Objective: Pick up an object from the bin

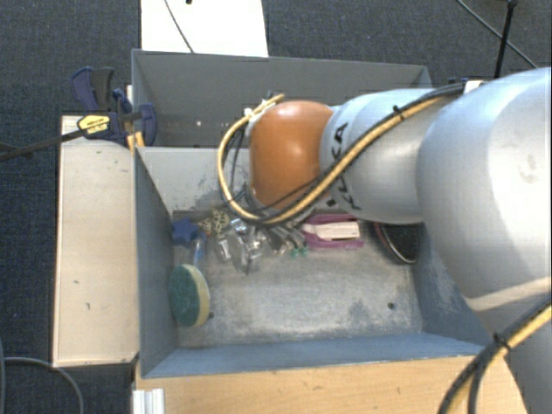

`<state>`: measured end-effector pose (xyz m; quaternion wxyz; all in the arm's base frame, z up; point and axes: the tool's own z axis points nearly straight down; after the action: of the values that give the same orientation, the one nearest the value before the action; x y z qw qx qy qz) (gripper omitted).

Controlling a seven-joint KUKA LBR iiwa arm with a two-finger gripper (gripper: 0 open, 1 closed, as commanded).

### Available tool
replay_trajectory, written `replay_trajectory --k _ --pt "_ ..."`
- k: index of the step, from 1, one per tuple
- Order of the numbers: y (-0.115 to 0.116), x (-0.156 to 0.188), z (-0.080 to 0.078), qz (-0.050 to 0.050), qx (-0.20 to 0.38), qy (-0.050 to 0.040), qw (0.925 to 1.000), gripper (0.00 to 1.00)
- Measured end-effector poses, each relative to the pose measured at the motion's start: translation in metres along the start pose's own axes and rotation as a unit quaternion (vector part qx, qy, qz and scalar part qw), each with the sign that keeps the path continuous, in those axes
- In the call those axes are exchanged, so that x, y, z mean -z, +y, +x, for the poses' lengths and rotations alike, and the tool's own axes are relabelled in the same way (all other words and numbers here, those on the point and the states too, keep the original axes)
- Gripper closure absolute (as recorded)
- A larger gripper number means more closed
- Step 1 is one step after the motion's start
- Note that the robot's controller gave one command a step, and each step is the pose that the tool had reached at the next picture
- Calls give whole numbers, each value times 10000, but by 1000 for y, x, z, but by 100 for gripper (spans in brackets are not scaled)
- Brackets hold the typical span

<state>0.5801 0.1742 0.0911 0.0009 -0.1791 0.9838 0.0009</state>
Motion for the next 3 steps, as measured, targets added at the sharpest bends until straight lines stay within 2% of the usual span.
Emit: replay_trajectory --k 1,2,3 --pt "0 0 0 0 -8 2 10000 0" --pt "0 0 0 1 128 1 9999 100" --pt "0 0 0 1 126 3 9999 0"
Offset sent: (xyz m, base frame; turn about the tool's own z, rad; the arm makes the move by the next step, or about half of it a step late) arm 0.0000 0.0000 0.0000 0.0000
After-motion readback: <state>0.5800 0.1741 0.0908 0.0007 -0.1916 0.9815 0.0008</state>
